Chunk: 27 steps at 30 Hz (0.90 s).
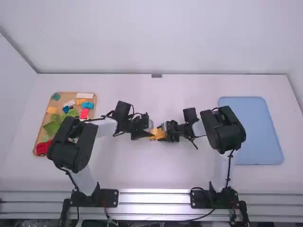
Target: Assemble lego blocks to make yellow taxi
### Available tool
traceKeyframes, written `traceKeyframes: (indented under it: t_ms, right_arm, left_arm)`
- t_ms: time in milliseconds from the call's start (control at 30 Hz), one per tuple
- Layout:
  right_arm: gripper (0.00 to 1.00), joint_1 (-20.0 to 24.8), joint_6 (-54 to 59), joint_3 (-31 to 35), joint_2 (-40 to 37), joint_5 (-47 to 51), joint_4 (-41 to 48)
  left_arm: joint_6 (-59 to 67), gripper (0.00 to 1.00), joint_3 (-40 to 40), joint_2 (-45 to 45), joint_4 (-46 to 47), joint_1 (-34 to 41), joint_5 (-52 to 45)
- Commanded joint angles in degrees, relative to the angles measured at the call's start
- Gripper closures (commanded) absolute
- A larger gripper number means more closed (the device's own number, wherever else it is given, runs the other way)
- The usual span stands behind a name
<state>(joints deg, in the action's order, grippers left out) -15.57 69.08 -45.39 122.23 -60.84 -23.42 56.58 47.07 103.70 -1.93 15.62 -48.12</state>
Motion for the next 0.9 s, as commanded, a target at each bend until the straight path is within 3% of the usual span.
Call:
traceKeyframes:
  t_ms: [0, 233, 867]
  right_arm:
    - [0.49, 0.20, -0.28, -0.83, 1.14, 0.72, 0.09]
    - [0.49, -0.63, -0.26, -0.83, 1.14, 0.87, 0.11]
    - [0.47, -0.55, -4.04, -0.83, 1.14, 0.83, -1.42]
  left_arm:
    - [-0.22, 0.83, -0.66, -0.63, 0.39, 0.13, -0.20]
    - [-0.24, 0.89, -0.66, -0.63, 0.98, 0.94, 3.50]
    - [-0.22, 0.91, -0.74, -0.63, 0.98, 1.97, 5.99]
